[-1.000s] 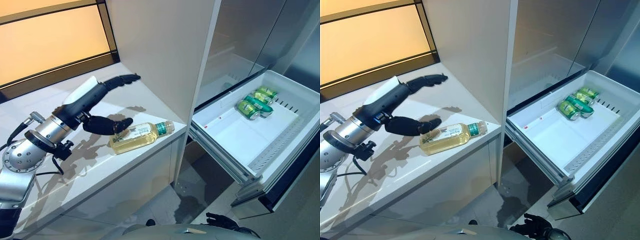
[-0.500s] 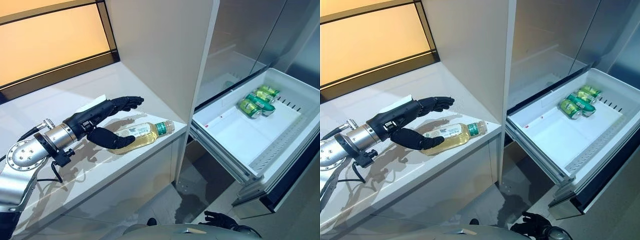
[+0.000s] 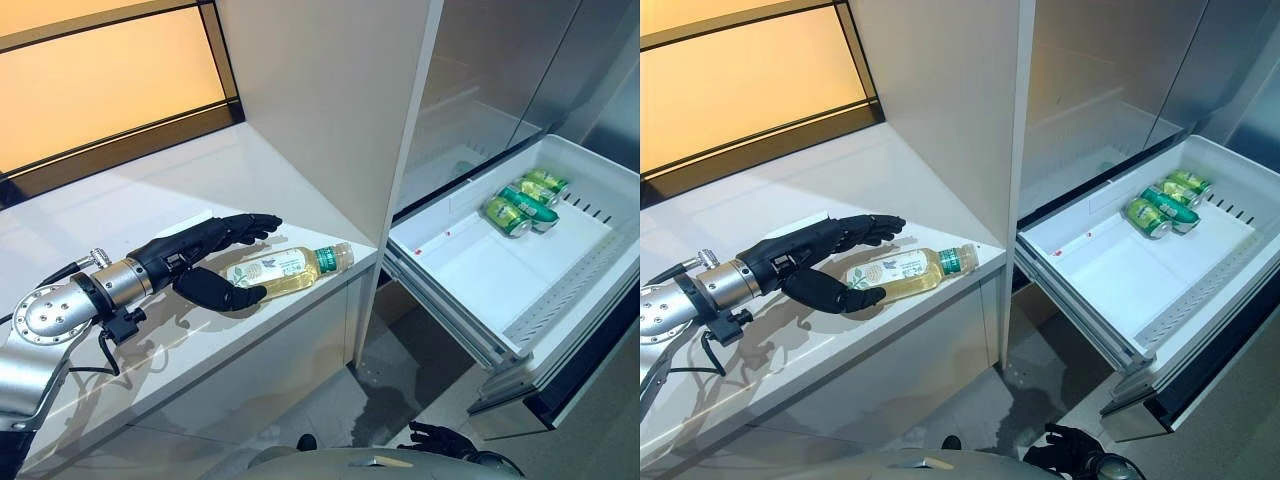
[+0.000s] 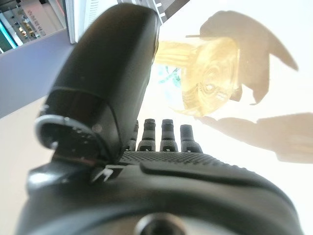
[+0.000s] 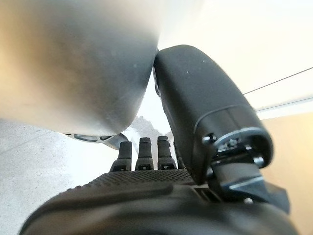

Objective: Put drinks into fridge and close the fridge

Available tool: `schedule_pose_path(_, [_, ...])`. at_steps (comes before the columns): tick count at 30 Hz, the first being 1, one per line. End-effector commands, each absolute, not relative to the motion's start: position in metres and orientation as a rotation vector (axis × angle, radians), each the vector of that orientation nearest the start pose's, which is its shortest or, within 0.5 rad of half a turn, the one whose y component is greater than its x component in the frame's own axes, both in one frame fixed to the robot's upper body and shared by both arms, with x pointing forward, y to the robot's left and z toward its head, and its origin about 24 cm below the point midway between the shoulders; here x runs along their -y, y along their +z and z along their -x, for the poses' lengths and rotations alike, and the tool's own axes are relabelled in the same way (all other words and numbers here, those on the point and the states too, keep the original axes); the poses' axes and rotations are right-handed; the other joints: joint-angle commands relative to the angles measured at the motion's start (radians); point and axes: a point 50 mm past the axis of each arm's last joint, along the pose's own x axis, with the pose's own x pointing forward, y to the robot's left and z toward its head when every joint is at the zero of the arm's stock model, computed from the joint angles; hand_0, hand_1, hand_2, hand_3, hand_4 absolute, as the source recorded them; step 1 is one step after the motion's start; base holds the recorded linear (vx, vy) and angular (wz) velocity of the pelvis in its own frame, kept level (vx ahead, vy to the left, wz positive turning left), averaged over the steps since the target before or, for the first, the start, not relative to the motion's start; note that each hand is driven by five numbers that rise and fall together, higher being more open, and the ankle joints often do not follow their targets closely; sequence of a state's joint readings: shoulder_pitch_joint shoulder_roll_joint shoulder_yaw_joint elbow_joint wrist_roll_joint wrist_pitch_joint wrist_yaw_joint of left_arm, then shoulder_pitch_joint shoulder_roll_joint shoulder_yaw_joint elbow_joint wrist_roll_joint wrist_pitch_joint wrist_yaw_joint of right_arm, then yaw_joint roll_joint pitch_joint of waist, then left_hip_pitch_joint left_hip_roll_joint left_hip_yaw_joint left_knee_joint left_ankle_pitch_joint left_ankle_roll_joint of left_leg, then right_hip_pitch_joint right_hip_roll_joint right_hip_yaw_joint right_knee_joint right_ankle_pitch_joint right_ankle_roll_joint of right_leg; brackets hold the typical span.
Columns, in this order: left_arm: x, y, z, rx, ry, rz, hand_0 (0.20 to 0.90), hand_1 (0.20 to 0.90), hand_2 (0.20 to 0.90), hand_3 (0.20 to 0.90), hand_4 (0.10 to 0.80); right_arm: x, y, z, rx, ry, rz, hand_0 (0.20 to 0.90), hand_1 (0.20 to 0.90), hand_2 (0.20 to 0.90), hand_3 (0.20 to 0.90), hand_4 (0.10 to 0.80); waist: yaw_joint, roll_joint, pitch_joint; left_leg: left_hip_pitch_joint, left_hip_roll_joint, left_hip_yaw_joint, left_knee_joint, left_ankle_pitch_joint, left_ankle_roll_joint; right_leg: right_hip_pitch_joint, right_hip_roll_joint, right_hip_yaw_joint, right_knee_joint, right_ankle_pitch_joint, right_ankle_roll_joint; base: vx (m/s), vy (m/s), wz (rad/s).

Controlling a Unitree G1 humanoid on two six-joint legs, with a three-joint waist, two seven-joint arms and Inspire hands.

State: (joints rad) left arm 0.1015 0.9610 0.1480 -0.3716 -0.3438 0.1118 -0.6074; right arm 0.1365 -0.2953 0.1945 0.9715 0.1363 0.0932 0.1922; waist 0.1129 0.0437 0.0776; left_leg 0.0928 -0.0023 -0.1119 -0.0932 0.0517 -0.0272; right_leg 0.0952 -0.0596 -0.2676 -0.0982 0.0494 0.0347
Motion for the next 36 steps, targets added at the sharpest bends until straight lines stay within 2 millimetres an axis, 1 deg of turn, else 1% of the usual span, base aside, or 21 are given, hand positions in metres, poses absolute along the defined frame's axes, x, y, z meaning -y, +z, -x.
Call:
schedule_pose_path(1, [-0.245, 0.176, -0.248, 0.033, -0.578, -0.816, 0.9, 0.9, 0.9, 0.9, 0.8, 0.233, -0.152, -0.083, -1.223, 0.186, 0.19, 0.9, 0.9, 0.9, 0.9, 0.8, -0.05, -0.003, -0.009, -0.001, -0.021, 0.087, 0.006, -0.068, -0.006, 0.05, 0.009, 0.023, 0.023, -0.076, 0.065, 0.02, 0.021, -0.14])
schedule_pose_path(4, [-0.244, 0.162, -0.263, -0.015, -0.572, -0.833, 0.9, 0.9, 0.9, 0.9, 0.8, 0.233, -0.152, -0.087, -1.224, 0.214, 0.215, 0.9, 0.9, 0.9, 0.9, 0.8, -0.072, -0.001, -0.01, 0.0, -0.016, 0.111, 0.006, -0.071, -0.007, 0.042, 0.011, 0.035, 0.026, -0.076, 0.064, 0.027, 0.025, -0.12])
schedule_pose_path(7, [-0.237, 0.143, -0.274, -0.054, -0.581, -0.838, 0.9, 0.9, 0.9, 0.9, 0.8, 0.231, -0.153, -0.089, -1.227, 0.235, 0.23, 0.9, 0.9, 0.9, 0.9, 0.8, -0.088, -0.001, -0.007, 0.005, -0.015, 0.125, 0.006, -0.077, -0.003, 0.037, 0.013, 0.046, 0.032, -0.079, 0.06, 0.035, 0.017, -0.1])
schedule_pose_path(10, [-0.229, 0.126, -0.28, -0.078, -0.574, -0.838, 0.9, 0.9, 0.9, 0.9, 0.8, 0.229, -0.154, -0.09, -1.231, 0.244, 0.235, 0.9, 0.9, 0.9, 0.9, 0.8, -0.097, -0.001, -0.005, 0.009, -0.015, 0.128, 0.006, -0.08, -0.001, 0.036, 0.015, 0.053, 0.035, -0.08, 0.059, 0.029, 0.004, -0.09])
schedule_pose_path(11, [-0.228, 0.125, -0.281, -0.079, -0.574, -0.838, 0.9, 0.9, 0.9, 0.9, 0.8, 0.229, -0.154, -0.09, -1.232, 0.244, 0.236, 0.9, 0.9, 0.9, 0.9, 0.8, -0.097, -0.001, -0.005, 0.009, -0.015, 0.128, 0.006, -0.08, -0.001, 0.036, 0.015, 0.053, 0.035, -0.08, 0.059, 0.032, 0.002, -0.01])
schedule_pose_path(12, [-0.224, 0.114, -0.283, -0.097, -0.556, -0.837, 0.9, 0.9, 0.9, 0.9, 0.8, 0.228, -0.154, -0.091, -1.234, 0.249, 0.238, 0.9, 0.9, 0.9, 0.9, 0.8, -0.102, -0.003, -0.005, 0.011, -0.016, 0.127, 0.006, -0.082, 0.001, 0.037, 0.016, 0.056, 0.033, -0.079, 0.059, 0.036, 0.001, -0.02])
schedule_pose_path(15, [-0.219, 0.097, -0.285, -0.136, -0.554, -0.824, 0.9, 0.9, 0.9, 0.9, 0.8, 0.227, -0.154, -0.093, -1.237, 0.257, 0.24, 0.9, 0.9, 0.9, 0.9, 0.8, -0.106, -0.005, -0.005, 0.015, -0.016, 0.128, 0.006, -0.085, 0.003, 0.038, 0.017, 0.06, 0.033, -0.08, 0.059, 0.026, -0.001, -0.02])
schedule_pose_path(16, [-0.218, 0.094, -0.284, -0.143, -0.555, -0.824, 0.865, 0.865, 0.865, 0.859, 0.759, 0.227, -0.154, -0.093, -1.237, 0.258, 0.24, 0.9, 0.9, 0.9, 0.9, 0.8, -0.107, -0.005, -0.005, 0.015, -0.016, 0.128, 0.006, -0.085, 0.003, 0.038, 0.017, 0.06, 0.034, -0.08, 0.059, 0.0, 0.0, 0.0])
schedule_pose_path(17, [-0.213, 0.087, -0.284, -0.134, -0.559, -0.82, 0.3, 0.3, 0.3, 0.2, 0.1, 0.226, -0.155, -0.094, -1.238, 0.261, 0.241, 0.9, 0.9, 0.9, 0.9, 0.8, -0.109, -0.006, -0.005, 0.016, -0.015, 0.129, 0.006, -0.085, 0.003, 0.038, 0.016, 0.061, 0.035, -0.08, 0.059, 0.0, 0.0, 0.0])
schedule_pose_path(18, [-0.212, 0.086, -0.284, -0.14, -0.561, -0.821, 0.3, 0.3, 0.3, 0.2, 0.1, 0.226, -0.155, -0.094, -1.239, 0.261, 0.241, 0.9, 0.9, 0.9, 0.9, 0.8, -0.109, -0.006, -0.006, 0.016, -0.015, 0.129, 0.006, -0.084, 0.003, 0.038, 0.017, 0.061, 0.035, -0.08, 0.059, 0.0, 0.0, 0.0])
schedule_pose_path(19, [-0.216, 0.088, -0.28, -0.179, -0.585, -0.823, 0.3, 0.3, 0.3, 0.2, 0.1, 0.227, -0.154, -0.095, -1.237, 0.25, 0.233, 0.9, 0.9, 0.9, 0.9, 0.8, -0.104, -0.006, -0.004, 0.015, -0.015, 0.128, 0.006, -0.086, 0.0, 0.039, 0.016, 0.057, 0.033, -0.082, 0.059, 0.0, 0.0, 0.0])
schedule_pose_path(20, [-0.218, 0.09, -0.278, -0.182, -0.59, -0.822, 0.3, 0.3, 0.3, 0.2, 0.1, 0.228, -0.154, -0.095, -1.237, 0.246, 0.231, 0.9, 0.9, 0.9, 0.9, 0.8, -0.104, -0.006, -0.003, 0.015, -0.015, 0.126, 0.006, -0.086, -0.001, 0.04, 0.016, 0.054, 0.032, -0.082, 0.06, 0.0, 0.0, 0.0])
schedule_pose_path(22, [-0.225, 0.111, -0.267, -0.17, -0.619, -0.822, 0.3, 0.3, 0.3, 0.2, 0.1, 0.231, -0.152, -0.095, -1.235, 0.213, 0.21, 0.9, 0.9, 0.9, 0.9, 0.8, -0.083, -0.004, 0.001, 0.012, -0.018, 0.114, 0.006, -0.083, -0.001, 0.045, 0.011, 0.037, 0.03, -0.081, 0.062, 0.0, 0.0, 0.0])
schedule_pose_path(23, [-0.226, 0.117, -0.263, -0.164, -0.623, -0.823, 0.3, 0.3, 0.3, 0.2, 0.1, 0.231, -0.152, -0.094, -1.235, 0.206, 0.206, 0.9, 0.9, 0.9, 0.9, 0.8, -0.08, -0.003, 0.002, 0.012, -0.019, 0.109, 0.006, -0.082, -0.001, 0.047, 0.011, 0.033, 0.029, -0.08, 0.062, 0.0, 0.0, 0.0])
schedule_pose_path(24, [-0.228, 0.128, -0.258, -0.152, -0.628, -0.826, 0.3, 0.3, 0.3, 0.2, 0.1, 0.233, -0.151, -0.094, -1.235, 0.189, 0.196, 0.9, 0.9, 0.9, 0.9, 0.8, -0.069, -0.002, 0.003, 0.01, -0.022, 0.101, 0.006, -0.081, 0.0, 0.052, 0.01, 0.027, 0.025, -0.079, 0.063, 0.0, 0.0, 0.0])
schedule_pose_path(27, [-0.234, 0.145, -0.25, -0.13, -0.622, -0.834, 0.3, 0.3, 0.3, 0.2, 0.1, 0.234, -0.152, -0.09, -1.236, 0.164, 0.179, 0.9, 0.9, 0.9, 0.9, 0.8, -0.052, 0.001, 0.003, 0.008, -0.023, 0.089, 0.006, -0.078, -0.002, 0.058, 0.009, 0.018, 0.021, -0.078, 0.065, -0.007, -0.006, 0.04])
schedule_pose_path(32, [-0.249, 0.166, -0.243, -0.086, -0.563, -0.854, 0.3, 0.3, 0.3, 0.2, 0.1, 0.235, -0.153, -0.084, -1.24, 0.145, 0.163, 0.9, 0.9, 0.9, 0.9, 0.8, -0.035, 0.001, -0.004, 0.003, -0.024, 0.081, 0.006, -0.073, -0.005, 0.061, 0.008, 0.011, 0.017, -0.078, 0.067, -0.003, -0.005, 0.05])
schedule_pose_path(36, [-0.264, 0.183, -0.241, -0.016, -0.441, -0.865, 0.3, 0.3, 0.3, 0.2, 0.1, 0.235, -0.153, -0.081, -1.237, 0.139, 0.16, 0.9, 0.9, 0.9, 0.9, 0.8, -0.029, 0.001, -0.007, -0.003, -0.025, 0.078, 0.006, -0.07, -0.006, 0.058, 0.009, 0.011, 0.015, -0.078, 0.066, 0.0, 0.0, 0.0])
